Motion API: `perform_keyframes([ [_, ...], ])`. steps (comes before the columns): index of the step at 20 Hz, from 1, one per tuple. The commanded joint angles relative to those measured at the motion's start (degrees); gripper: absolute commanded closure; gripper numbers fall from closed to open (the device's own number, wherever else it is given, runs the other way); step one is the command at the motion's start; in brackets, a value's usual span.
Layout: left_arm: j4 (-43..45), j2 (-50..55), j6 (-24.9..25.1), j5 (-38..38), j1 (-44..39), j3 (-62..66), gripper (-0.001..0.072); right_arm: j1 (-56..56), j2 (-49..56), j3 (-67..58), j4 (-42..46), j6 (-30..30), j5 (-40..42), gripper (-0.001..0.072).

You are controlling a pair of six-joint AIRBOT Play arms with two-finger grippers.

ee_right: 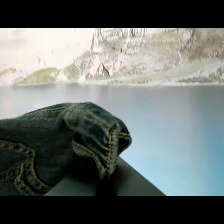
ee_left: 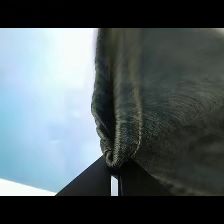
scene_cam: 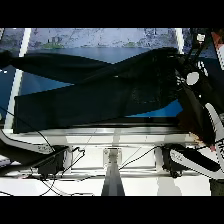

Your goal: Fold the clothes and pants, and hang the long-sleeved shirts on hangers.

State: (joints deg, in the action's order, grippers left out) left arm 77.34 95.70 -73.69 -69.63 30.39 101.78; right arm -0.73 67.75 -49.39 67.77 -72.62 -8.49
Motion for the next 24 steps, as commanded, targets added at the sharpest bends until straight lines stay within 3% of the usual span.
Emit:
perform_keyframes([
  [1,1.57,-11.15,10.32,-15.06,0.55,0.04,0.0683,0.00,-1.95,-0.09,0.33,0.04,0.17,0.0670],
  [4,-0.22,-19.52,12.26,-19.41,3.78,0.04,0.0684,0.00,-3.48,-0.07,0.63,0.04,0.15,0.0670],
  [9,-24.52,-22.67,13.22,-22.08,18.99,0.02,0.0686,0.00,-5.01,-0.07,3.74,0.24,0.07,0.0670],
  [12,-25.94,-14.67,4.76,-24.28,20.90,-0.48,0.0687,0.00,-4.50,-0.07,4.13,0.22,-0.02,0.0670],
  [14,-27.36,-8.90,3.21,-24.15,17.68,-3.80,0.0686,0.02,-3.26,-0.07,4.09,0.20,-0.87,0.0670],
  [16,-32.33,-3.61,3.72,-19.10,13.27,-6.82,0.0686,0.02,-1.22,-0.07,4.04,0.17,-0.92,0.0670],
  [20,-50.71,5.70,1.25,0.02,6.62,-7.28,0.0686,0.04,2.91,-0.07,1.86,-0.04,6.29,0.0670],
  [24,-54.03,7.80,4.55,11.67,1.03,-7.28,0.0686,0.04,5.11,-0.07,-5.42,-2.99,18.51,0.0670],
])
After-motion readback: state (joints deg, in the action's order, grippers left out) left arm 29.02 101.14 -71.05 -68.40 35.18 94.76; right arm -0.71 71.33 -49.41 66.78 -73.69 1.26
